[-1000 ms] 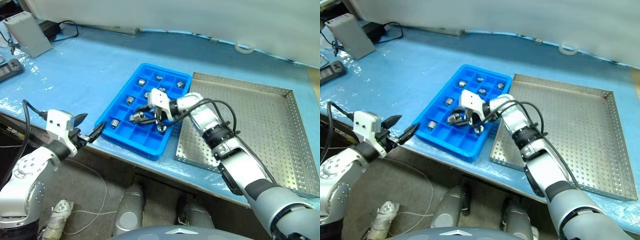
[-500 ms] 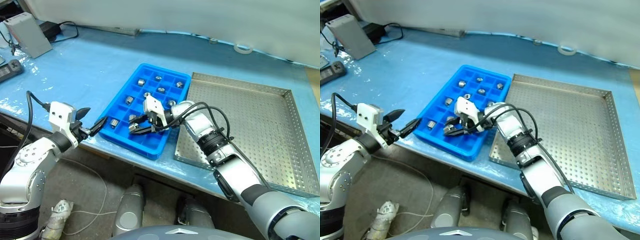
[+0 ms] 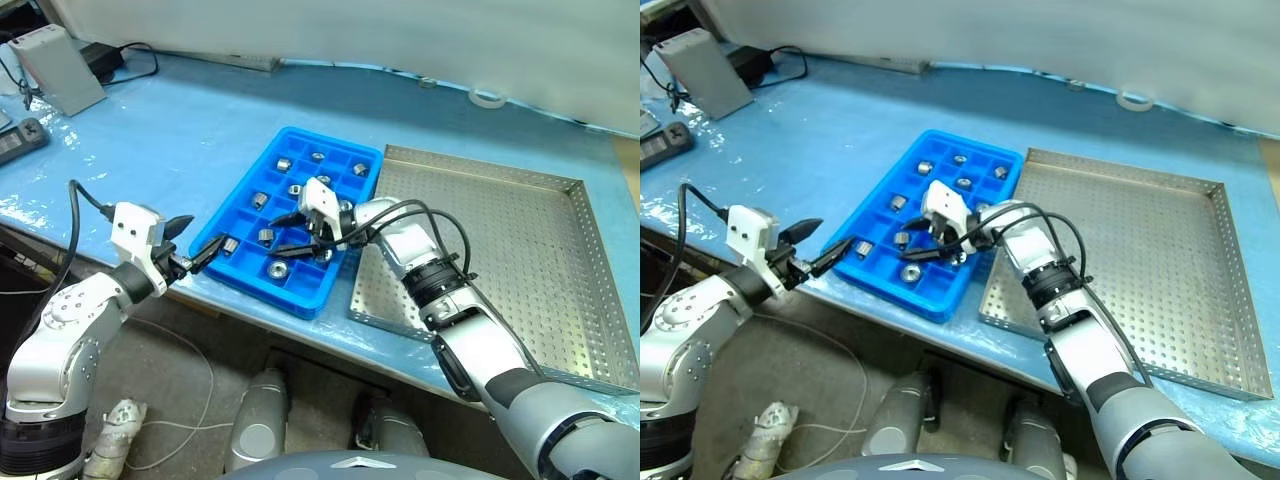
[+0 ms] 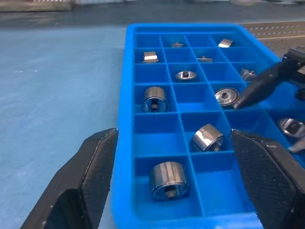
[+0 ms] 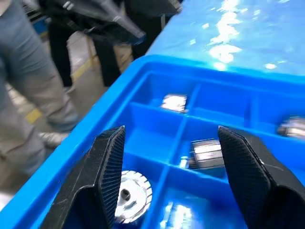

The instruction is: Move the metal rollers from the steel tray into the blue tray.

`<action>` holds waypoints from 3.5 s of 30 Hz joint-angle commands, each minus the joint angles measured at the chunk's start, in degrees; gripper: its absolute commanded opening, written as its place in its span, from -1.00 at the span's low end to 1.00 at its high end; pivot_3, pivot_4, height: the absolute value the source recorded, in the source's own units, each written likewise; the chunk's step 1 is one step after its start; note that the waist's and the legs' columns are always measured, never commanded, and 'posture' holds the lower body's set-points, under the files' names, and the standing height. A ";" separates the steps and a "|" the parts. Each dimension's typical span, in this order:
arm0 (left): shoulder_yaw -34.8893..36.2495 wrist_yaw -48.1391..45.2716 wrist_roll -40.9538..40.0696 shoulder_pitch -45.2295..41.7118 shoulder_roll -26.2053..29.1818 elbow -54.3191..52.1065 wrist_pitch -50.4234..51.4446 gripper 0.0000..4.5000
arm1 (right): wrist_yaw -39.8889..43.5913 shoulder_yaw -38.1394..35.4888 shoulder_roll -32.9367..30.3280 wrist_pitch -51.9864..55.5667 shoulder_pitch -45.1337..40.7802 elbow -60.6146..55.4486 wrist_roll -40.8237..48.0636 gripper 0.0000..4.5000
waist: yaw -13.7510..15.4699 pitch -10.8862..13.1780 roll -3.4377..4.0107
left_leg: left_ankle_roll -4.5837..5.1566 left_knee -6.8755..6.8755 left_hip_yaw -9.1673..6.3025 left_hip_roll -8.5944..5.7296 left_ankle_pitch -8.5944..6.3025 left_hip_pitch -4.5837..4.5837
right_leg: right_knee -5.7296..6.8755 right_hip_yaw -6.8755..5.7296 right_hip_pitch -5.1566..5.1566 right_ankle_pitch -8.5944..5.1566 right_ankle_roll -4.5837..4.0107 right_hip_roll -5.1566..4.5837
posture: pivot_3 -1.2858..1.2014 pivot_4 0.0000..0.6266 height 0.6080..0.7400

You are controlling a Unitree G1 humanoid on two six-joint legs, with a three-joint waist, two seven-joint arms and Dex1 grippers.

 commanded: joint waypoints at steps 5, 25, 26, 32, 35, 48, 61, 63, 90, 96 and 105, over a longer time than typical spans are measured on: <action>-2.42 5.57 3.15 -11.73 -6.41 9.05 -5.48 0.78 | -26.88 -16.45 0.57 -0.04 -2.85 -2.69 2.92 0.42 | -0.38 -0.01 -0.01 | -0.14 0.01 0.01 0.00 0.10 0.03 | 0.12 0.00 -0.02 0.00 0.00 0.00 | 0.24 -0.52 1.00; -7.33 13.56 12.68 -35.77 -21.72 39.79 -22.37 0.78 | -74.83 -21.66 1.43 -2.47 6.59 -9.41 -10.65 0.42 | -6.57 -0.01 -0.16 | -0.09 0.29 0.02 -0.04 0.33 -0.89 | 0.60 -0.01 -0.95 0.16 0.24 0.00 | 0.07 -0.52 1.00; -7.58 13.09 12.24 -35.47 -22.11 39.24 -21.74 0.78 | -75.37 -21.91 1.30 -1.24 7.75 -11.43 -10.73 0.42 | -6.65 -0.01 -0.15 | -0.04 0.42 0.01 -0.02 0.30 -1.04 | 0.68 -0.02 -1.06 0.16 0.23 0.00 | 0.07 -0.52 1.00; -11.66 12.20 10.78 -30.88 -25.86 29.64 -17.23 0.78 | -77.22 -21.87 -0.32 5.97 15.50 -26.05 -13.46 0.42 | -6.48 -0.01 -0.16 | 0.14 0.68 0.05 -0.02 0.17 -1.06 | 0.64 0.00 -0.96 0.04 0.02 -0.07 | 0.06 -0.52 1.00; -9.52 15.33 10.73 -29.11 -25.46 27.51 -15.49 0.78 | -77.48 -22.13 -1.26 9.67 20.17 -32.51 -15.57 0.42 | -6.37 -0.01 -0.16 | 0.22 0.69 0.05 -0.01 0.14 -1.00 | 0.66 0.01 -0.91 0.06 0.05 -0.07 | 0.06 -0.52 1.00; -12.73 17.17 14.17 -23.45 -25.89 24.39 -16.48 0.78 | -84.33 -18.55 2.50 10.86 20.84 -30.78 -21.53 0.42 | -7.41 -0.01 -0.16 | 0.05 0.53 0.03 -0.02 0.24 -0.64 | 0.67 0.08 -0.70 0.12 0.11 -0.03 | 0.12 -0.52 1.00; -11.92 17.69 15.14 -23.30 -24.63 23.21 -17.05 0.78 | -84.79 -17.20 3.35 7.17 18.52 -26.76 -21.64 0.42 | -7.00 -0.01 -0.15 | -0.10 0.51 0.00 -0.04 0.33 -0.70 | 0.64 0.07 -0.73 0.13 0.13 -0.03 | 0.15 -0.52 1.00; -12.16 17.57 15.32 -23.26 -24.39 23.02 -16.96 0.78 | -85.10 -17.11 3.63 6.86 18.65 -26.41 -21.63 0.42 | -7.00 -0.01 -0.15 | -0.13 0.51 0.00 -0.04 0.35 -0.70 | 0.64 0.07 -0.73 0.13 0.13 -0.03 | 0.14 -0.52 1.00; -13.04 9.72 15.86 -36.02 -22.83 38.61 -20.92 0.78 | -89.42 -21.18 4.02 6.76 18.81 -28.95 -21.35 0.42 | -7.99 -0.02 -0.15 | -0.18 0.54 0.03 -0.06 0.40 -0.71 | 0.67 0.11 -0.73 0.19 0.21 -0.03 | -0.04 -0.52 1.00; -12.52 8.97 16.26 -36.84 -22.52 39.87 -21.81 0.78 | -90.45 -21.80 4.32 6.40 18.81 -28.80 -21.44 0.42 | -9.14 -0.01 -0.15 | -0.16 0.57 0.03 -0.06 0.39 -0.72 | 0.67 0.11 -0.73 0.17 0.16 -0.03 | -0.03 -0.52 1.00; -8.93 13.39 15.42 -33.19 -21.36 34.26 -19.11 0.78 | -86.63 -18.60 2.79 5.05 21.06 -30.26 -22.22 0.42 | -9.32 -0.01 -0.15 | -0.10 0.58 0.04 -0.03 0.36 -0.71 | 0.67 0.11 -0.73 0.16 0.14 -0.02 | -0.01 -0.52 1.00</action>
